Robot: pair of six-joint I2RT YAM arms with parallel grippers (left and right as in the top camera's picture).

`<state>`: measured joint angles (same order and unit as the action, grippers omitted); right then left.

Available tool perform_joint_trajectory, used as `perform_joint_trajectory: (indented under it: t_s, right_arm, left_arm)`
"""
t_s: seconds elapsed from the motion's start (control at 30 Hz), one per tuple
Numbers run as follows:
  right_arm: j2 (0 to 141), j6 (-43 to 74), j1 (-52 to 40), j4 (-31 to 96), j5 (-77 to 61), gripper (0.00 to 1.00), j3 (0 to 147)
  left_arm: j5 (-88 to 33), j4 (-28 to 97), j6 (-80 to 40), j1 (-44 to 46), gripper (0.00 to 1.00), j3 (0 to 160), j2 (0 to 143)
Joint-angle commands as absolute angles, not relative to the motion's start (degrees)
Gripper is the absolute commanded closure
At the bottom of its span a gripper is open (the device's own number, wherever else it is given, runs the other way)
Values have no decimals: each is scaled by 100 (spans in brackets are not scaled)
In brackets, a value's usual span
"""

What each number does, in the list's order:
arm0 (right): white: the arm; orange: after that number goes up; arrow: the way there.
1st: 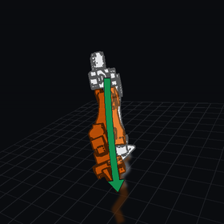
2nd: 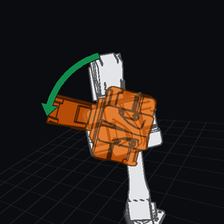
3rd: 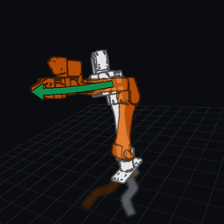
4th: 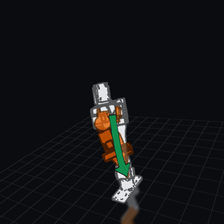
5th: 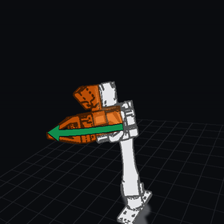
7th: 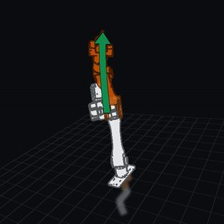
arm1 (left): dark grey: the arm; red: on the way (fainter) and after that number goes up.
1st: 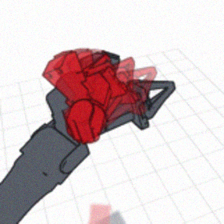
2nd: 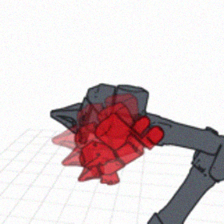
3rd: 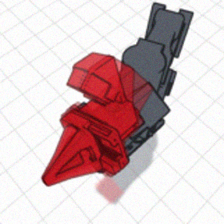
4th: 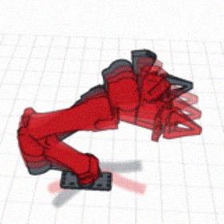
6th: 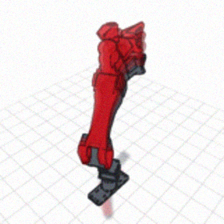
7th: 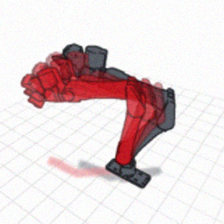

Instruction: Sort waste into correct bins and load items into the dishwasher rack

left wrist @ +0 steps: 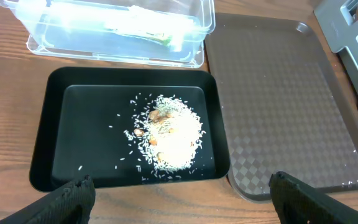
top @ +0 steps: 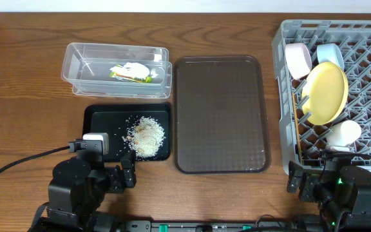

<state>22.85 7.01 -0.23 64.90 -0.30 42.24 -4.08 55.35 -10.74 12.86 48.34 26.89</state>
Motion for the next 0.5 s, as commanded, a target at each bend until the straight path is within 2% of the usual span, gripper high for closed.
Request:
perform_joint_trajectory:
  t_s: [0.0,0.2,0.47]
  right_arm:
    - [2272,720,-38,6482,209,1,4189]
    - [1791,589,-86,5819,211,1,3957]
    - [237,548,-198,3144,-139,1,2213]
  left_arm:
    - [-357,5527,-1142,1299,8,4805,2689]
    - [-357,5527,-1142,1299,8,4805,2689]
    - [-357,5527,-1140,1299,8,4805,2689]
